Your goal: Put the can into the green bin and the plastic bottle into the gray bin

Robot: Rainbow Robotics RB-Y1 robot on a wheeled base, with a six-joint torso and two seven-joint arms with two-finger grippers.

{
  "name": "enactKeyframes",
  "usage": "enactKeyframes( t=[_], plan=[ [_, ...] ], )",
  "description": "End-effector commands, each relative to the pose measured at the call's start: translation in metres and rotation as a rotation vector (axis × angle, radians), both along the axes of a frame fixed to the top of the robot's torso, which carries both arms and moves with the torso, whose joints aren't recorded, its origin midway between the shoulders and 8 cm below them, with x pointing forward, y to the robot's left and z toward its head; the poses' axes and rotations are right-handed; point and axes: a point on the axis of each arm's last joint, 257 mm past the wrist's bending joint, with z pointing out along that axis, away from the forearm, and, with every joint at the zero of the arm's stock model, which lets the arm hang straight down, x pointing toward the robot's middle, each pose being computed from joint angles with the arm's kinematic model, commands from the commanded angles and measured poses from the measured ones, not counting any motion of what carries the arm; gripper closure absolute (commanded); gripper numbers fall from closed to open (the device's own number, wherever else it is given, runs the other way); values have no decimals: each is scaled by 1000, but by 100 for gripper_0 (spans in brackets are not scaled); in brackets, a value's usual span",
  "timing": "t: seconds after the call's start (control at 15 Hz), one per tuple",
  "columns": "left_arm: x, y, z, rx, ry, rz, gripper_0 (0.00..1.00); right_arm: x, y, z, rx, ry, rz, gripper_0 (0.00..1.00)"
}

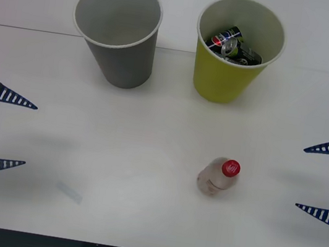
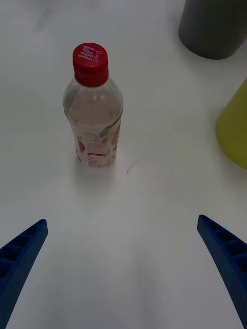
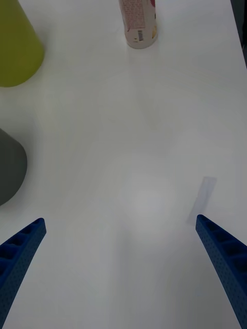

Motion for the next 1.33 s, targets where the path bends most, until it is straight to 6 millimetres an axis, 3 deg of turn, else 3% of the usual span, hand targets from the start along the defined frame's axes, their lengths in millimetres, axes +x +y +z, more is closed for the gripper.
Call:
enactKeyframes(
  t=[0.07,0.6,1.33],
  plan=[
    [0,0,0,0,0,0,0,0,0,0,0,0,0,0],
    [0,0,0,0,0,0,0,-6,-9,-16,23,40,-22,0],
    [0,0,0,0,0,0,0,1,20,-60,298,41,40,0]
  ],
)
